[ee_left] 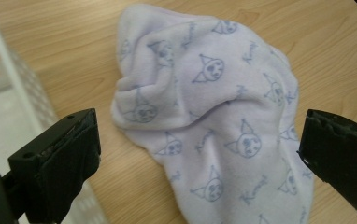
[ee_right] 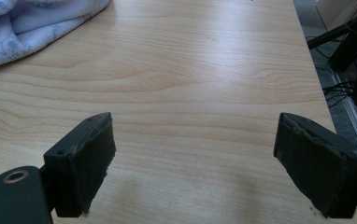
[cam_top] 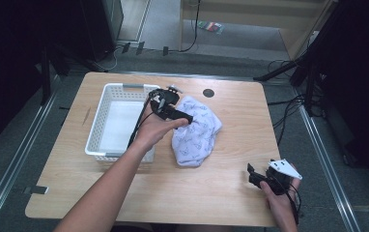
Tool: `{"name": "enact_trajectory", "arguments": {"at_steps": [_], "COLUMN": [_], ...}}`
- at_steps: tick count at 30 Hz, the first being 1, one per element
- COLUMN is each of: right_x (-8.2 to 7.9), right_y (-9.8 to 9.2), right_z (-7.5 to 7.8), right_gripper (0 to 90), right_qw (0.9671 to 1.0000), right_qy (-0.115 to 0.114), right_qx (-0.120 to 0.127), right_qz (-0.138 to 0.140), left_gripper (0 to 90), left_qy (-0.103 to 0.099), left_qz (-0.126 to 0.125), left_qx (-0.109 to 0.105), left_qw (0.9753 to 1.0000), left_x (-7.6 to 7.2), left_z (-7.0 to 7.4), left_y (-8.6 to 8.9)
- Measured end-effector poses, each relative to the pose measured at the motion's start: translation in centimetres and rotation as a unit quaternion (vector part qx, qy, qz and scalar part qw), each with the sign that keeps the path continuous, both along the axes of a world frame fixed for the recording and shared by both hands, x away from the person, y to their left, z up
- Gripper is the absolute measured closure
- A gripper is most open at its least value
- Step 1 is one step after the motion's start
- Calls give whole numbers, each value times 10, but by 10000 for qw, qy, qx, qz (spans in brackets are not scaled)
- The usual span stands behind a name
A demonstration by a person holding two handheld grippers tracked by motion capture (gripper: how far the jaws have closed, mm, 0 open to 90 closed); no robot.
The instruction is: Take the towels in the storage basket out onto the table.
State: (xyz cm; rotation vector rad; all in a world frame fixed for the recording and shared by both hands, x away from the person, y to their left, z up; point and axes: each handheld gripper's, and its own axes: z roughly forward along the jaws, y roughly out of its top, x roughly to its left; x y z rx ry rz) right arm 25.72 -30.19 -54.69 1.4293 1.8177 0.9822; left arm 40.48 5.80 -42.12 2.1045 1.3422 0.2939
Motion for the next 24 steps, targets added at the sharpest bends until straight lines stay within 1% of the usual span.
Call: {"name": "enact_trajectory", "arguments": {"at_steps": [1,2,3,4,5,9,10,13,14,15,23,24], "right_x": [0,0,0,0,0,0,1,1,1,1,1,1], "right_y": [0,0,0,0,0,0,0,0,0,0,0,0], "right_z": [0,0,0,0,0,0,0,0,0,0,0,0], "right_gripper": [130,130,130,130,131,130,130,130,130,130,130,130], "right_qw": [10000,10000,10000,10000,10000,10000,10000,10000,10000,10000,10000,10000], "right_qy": [4,4,7,7,9,23,24,33,33,38,56,63], "right_qx": [-3,-3,-9,-9,-8,-7,-16,-16,-16,-14,-28,-28], "right_qz": [-3,-3,-8,-8,-7,-27,-27,-35,-35,-36,-69,-71], "left_gripper": [0,0,0,0,0,0,0,0,0,0,0,0], "left_qy": [-27,-27,-53,-53,-108,-122,-167,-206,-206,-220,-316,-338], "left_qz": [14,14,46,46,118,195,235,331,331,369,586,634], "left_qx": [23,23,30,30,62,15,30,0,0,25,30,4], "left_qw": [10000,10000,10000,10000,9999,9997,9996,9992,9992,9991,9978,9974], "left_x": [-1,-1,-2,-2,-3,-6,-7,-10,-10,-12,-21,-22], "left_z": [2,2,5,5,8,13,14,17,17,19,23,22], "left_y": [5,5,12,12,20,35,40,53,53,62,97,102]}}
